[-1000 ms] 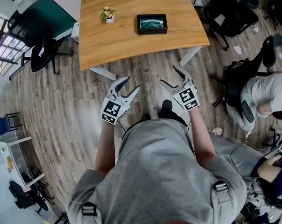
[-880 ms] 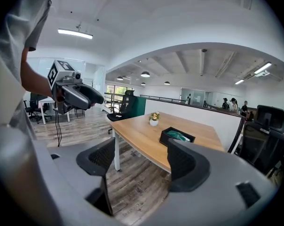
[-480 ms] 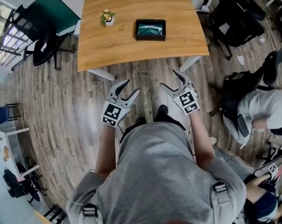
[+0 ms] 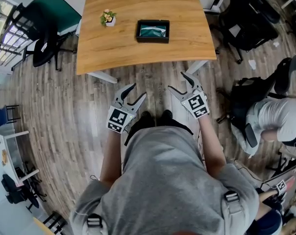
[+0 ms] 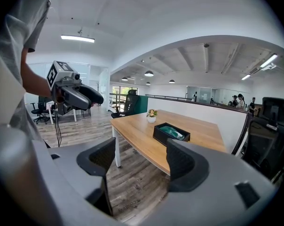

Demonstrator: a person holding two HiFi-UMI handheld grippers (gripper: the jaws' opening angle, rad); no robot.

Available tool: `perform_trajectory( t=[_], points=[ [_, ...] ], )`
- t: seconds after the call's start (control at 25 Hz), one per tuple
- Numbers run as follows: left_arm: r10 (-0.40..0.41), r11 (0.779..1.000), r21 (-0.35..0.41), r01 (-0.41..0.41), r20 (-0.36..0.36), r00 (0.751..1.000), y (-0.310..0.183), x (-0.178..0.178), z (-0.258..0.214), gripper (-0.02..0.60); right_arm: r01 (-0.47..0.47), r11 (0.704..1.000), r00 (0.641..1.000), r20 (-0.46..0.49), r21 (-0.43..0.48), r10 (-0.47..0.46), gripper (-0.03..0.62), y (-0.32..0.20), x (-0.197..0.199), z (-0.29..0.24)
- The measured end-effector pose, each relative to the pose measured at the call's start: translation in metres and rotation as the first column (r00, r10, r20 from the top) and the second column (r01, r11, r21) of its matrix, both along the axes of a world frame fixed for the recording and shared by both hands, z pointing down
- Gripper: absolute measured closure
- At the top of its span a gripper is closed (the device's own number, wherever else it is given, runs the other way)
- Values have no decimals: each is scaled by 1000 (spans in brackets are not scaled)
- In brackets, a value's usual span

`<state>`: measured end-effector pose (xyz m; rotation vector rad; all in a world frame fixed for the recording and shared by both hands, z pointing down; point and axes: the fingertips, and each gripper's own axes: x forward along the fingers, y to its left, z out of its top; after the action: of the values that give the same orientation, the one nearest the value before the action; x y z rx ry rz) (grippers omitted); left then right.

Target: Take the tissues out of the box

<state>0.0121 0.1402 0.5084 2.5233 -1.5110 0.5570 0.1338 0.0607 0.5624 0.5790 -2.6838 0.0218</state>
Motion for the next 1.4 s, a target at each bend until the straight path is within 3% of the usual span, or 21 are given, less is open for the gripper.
perform_trajectory(
  t=[0.72, 1.4],
  points=[
    [0, 1000, 19, 0, -25, 1000, -56, -8, 2, 360, -6, 1000, 1000, -24, 5, 6, 258, -44, -5, 6],
    [33, 999, 6, -33, -37, 999, -136, -71, -9, 360, -52, 999, 998, -26, -4, 52, 260, -116, -64, 1]
  ],
)
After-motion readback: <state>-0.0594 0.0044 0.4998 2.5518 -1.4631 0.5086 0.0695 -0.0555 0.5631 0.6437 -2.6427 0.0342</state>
